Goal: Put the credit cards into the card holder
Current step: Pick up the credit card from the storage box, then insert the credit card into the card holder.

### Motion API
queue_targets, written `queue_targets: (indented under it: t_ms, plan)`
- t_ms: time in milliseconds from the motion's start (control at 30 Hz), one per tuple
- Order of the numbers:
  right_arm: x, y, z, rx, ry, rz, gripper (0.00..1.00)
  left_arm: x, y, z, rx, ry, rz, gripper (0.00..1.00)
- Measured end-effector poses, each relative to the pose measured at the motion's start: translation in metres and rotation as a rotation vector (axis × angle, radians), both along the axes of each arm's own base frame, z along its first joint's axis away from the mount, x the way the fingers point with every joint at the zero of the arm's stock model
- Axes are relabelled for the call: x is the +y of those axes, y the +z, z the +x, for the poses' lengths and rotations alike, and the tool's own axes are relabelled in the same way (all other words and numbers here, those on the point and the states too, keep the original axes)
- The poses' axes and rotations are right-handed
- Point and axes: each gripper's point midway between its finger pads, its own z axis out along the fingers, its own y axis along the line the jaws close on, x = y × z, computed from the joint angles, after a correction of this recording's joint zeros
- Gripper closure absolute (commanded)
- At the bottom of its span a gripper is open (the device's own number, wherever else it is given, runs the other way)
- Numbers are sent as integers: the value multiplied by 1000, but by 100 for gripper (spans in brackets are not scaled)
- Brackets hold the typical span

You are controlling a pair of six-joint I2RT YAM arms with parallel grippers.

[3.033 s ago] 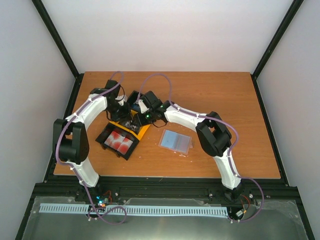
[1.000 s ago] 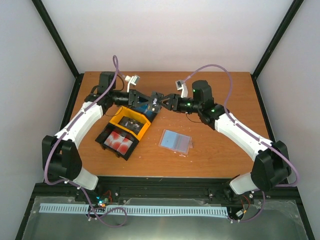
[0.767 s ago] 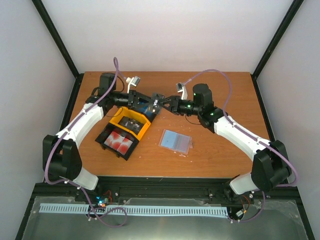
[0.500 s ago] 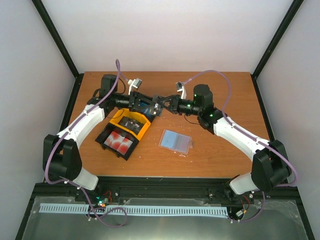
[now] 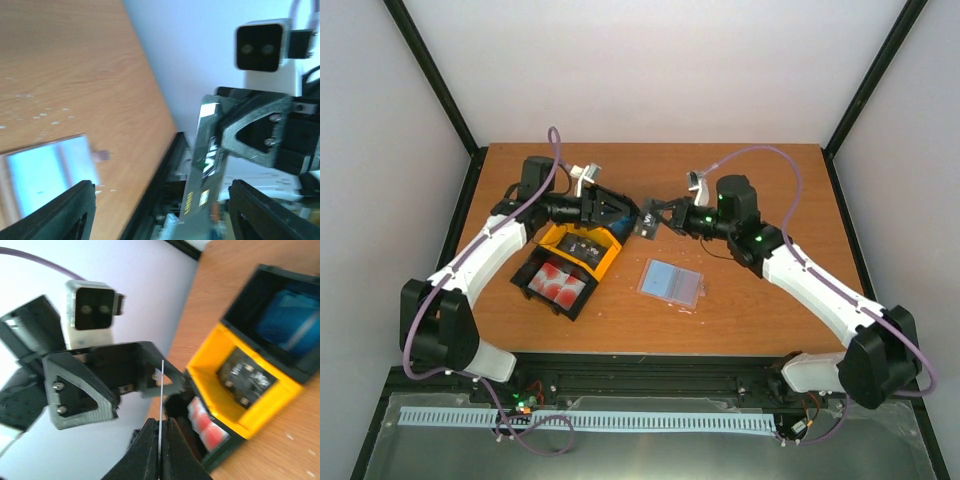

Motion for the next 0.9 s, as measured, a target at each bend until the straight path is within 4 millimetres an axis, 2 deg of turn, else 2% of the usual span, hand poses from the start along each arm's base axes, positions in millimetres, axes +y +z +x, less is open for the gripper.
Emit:
queue_targets:
  t_ms: [67, 133, 333, 433, 500, 633, 700, 900]
  plan:
    - [-13, -14, -3, 22, -40, -59, 97, 0, -12, 1, -20, 38, 62, 23]
    - [-32, -37, -7, 66, -82, -129, 97, -6, -29, -3, -33, 52, 127, 23]
    - [-95, -144, -25, 304, -178, -315, 97, -40, -93, -23, -22, 34, 351, 26]
    - [-103, -184, -41, 417, -153, -355, 97, -50, -134, -24, -1, 41, 480, 31]
    - [-100, -198, -45, 458, -125, -355, 97, -52, -163, -23, 32, 41, 561, 33]
    - [-94, -213, -46, 488, -86, -345, 97, -50, -206, -26, 93, 33, 666, 40]
    - [-91, -220, -43, 494, -70, -342, 97, -48, -221, -25, 113, 32, 704, 43]
    - [-88, -242, -38, 527, -62, -353, 97, -48, -241, -25, 134, 28, 761, 51]
